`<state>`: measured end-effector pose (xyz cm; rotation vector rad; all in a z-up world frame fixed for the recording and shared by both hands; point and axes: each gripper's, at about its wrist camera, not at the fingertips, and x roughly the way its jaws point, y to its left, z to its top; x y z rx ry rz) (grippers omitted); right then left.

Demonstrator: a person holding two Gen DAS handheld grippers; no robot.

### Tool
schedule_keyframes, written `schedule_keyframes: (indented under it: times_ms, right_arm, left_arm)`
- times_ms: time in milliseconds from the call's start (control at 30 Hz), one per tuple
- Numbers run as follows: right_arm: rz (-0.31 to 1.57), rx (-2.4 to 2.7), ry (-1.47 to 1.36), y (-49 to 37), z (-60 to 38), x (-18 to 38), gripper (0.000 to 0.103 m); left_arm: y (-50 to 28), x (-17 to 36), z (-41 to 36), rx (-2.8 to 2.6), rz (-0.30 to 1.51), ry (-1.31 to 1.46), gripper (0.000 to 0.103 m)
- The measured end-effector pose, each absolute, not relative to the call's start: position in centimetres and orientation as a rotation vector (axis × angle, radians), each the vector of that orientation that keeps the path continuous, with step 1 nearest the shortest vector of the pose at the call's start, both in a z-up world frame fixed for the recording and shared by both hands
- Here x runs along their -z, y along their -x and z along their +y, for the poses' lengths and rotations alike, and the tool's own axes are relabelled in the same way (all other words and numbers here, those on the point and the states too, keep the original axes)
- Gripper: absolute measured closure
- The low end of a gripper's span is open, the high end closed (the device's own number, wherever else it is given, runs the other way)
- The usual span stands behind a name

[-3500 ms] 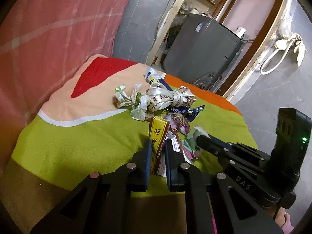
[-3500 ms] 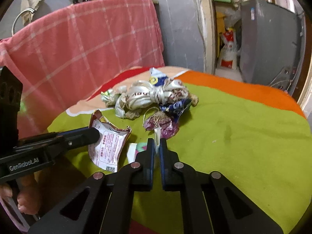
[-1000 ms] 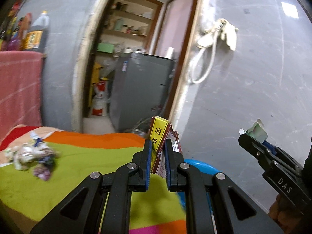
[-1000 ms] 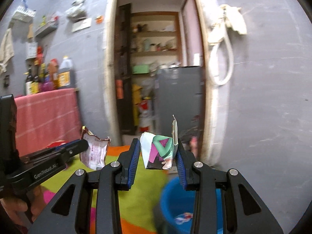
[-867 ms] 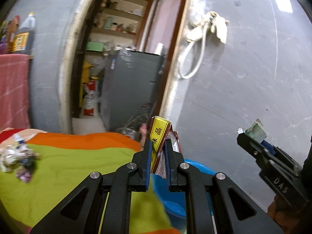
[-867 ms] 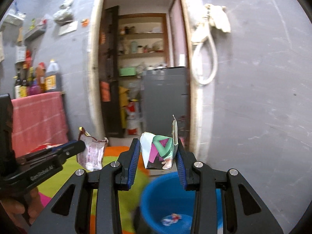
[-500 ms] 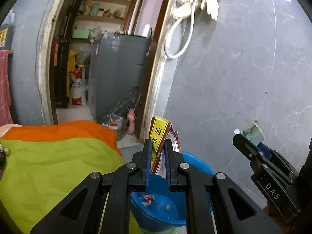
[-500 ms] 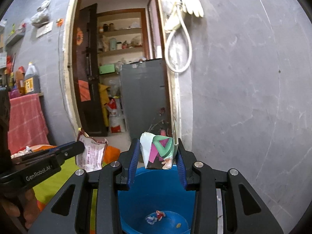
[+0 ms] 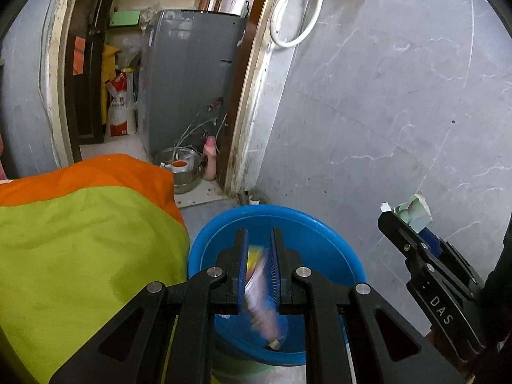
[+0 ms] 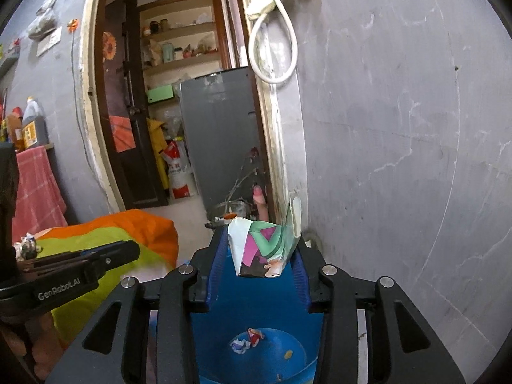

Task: Collect trash
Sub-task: 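Open both tools to drop the pieces into the blue bucket, then move both open tools back to the trash pile on the bedspread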

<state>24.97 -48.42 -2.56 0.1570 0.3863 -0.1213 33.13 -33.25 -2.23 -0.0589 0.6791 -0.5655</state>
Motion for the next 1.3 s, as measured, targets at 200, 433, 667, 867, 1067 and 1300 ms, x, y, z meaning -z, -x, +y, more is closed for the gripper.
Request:
schedule_keyframes:
  times_ms: [200, 433, 667, 867, 1067, 1300]
  right_arm:
    - [0.390, 0.118, -0.174, -25.3, -48.8, 2.5, 0.054]
    - [0.338, 0.149, -0.181, -24.4, -48.5, 1.7, 0.029]
    - [0.268, 0.167, -0.190, -23.0, -48.2, 0.5, 0.000]
    - [0.253, 0.156, -0.179, -22.3, -47.2, -0.2, 0.000]
    - [0.236, 0.147, -0.164, -21.5, -45.9, -1.4, 0.000]
    - [0.224, 0.114, -0.139, -20.0, -43.4, -3.2, 0.000]
  left_arm:
    - [-33.4, 2.6, -33.0, 0.545, 0.703, 0.072, 0.084]
    - [-33.0, 1.2, -30.7, 0.505, 0.652, 0.118, 0.054]
    - [-31.9, -0.3, -26.8, 0.405, 0.559, 0.185, 0.005]
    - [-30.7, -1.3, -24.4, 0.323, 0.503, 0.140, 0.005]
    - [-29.0, -2.2, -22.5, 0.302, 0.457, 0.120, 0.005]
    - [-26.8, -3.6, -19.9, 0.290, 0.427, 0.129, 0.005]
